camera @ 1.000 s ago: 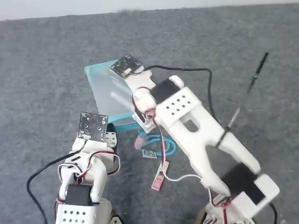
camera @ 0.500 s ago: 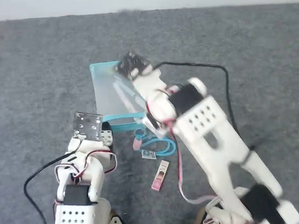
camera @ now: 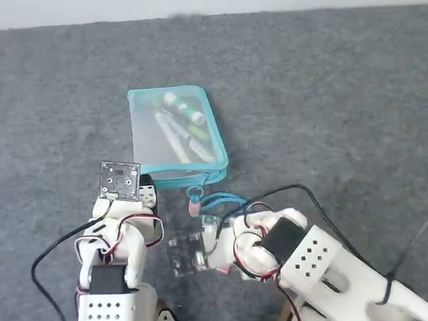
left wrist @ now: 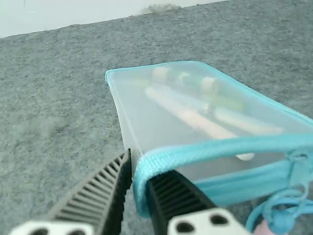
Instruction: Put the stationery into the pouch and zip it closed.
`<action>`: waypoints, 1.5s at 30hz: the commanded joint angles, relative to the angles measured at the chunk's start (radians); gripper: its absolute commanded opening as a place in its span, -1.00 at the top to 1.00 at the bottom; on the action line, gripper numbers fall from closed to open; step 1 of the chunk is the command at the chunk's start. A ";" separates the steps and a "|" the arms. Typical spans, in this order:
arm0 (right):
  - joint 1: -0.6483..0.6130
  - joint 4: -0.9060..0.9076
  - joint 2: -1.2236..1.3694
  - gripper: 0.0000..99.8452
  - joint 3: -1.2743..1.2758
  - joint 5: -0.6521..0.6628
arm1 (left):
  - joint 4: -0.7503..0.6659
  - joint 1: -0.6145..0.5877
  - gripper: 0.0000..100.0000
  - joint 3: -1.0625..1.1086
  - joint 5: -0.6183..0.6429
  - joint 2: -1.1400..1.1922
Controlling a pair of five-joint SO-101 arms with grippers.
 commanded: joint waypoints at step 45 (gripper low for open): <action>0.082 -0.262 0.470 0.82 -0.005 0.080 | -0.029 -0.009 0.98 -0.019 -0.009 -0.009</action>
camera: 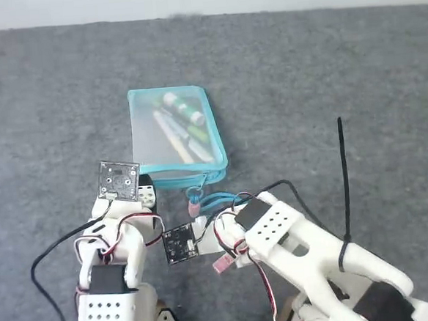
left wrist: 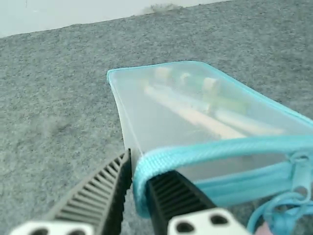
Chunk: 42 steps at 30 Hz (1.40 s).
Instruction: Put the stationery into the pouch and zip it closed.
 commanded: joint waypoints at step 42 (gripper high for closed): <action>0.748 0.064 0.042 0.98 -0.238 -0.436 | -0.028 0.000 0.98 -0.018 -0.009 -0.009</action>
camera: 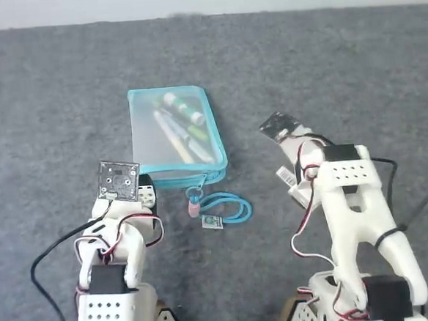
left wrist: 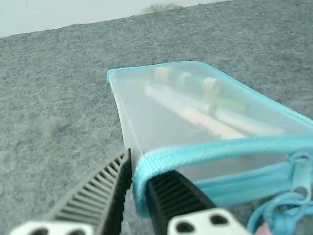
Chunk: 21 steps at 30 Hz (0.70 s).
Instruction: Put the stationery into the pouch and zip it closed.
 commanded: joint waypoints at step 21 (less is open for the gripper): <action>0.007 -0.038 0.291 0.58 -0.164 -0.181 | 0.003 0.002 0.98 -0.021 -0.009 -0.014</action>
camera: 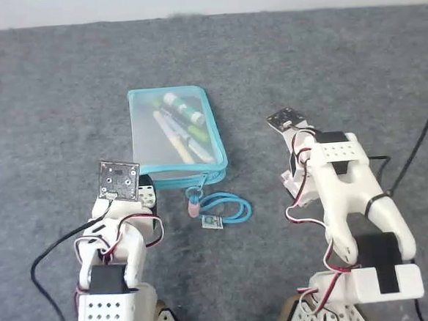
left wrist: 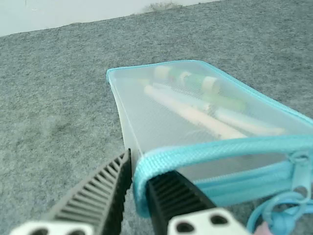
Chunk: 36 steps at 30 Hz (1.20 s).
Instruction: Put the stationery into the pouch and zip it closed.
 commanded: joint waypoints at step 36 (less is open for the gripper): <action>-0.417 0.498 -0.783 0.98 -0.071 -0.011 | -0.041 0.158 0.98 0.013 0.026 -0.008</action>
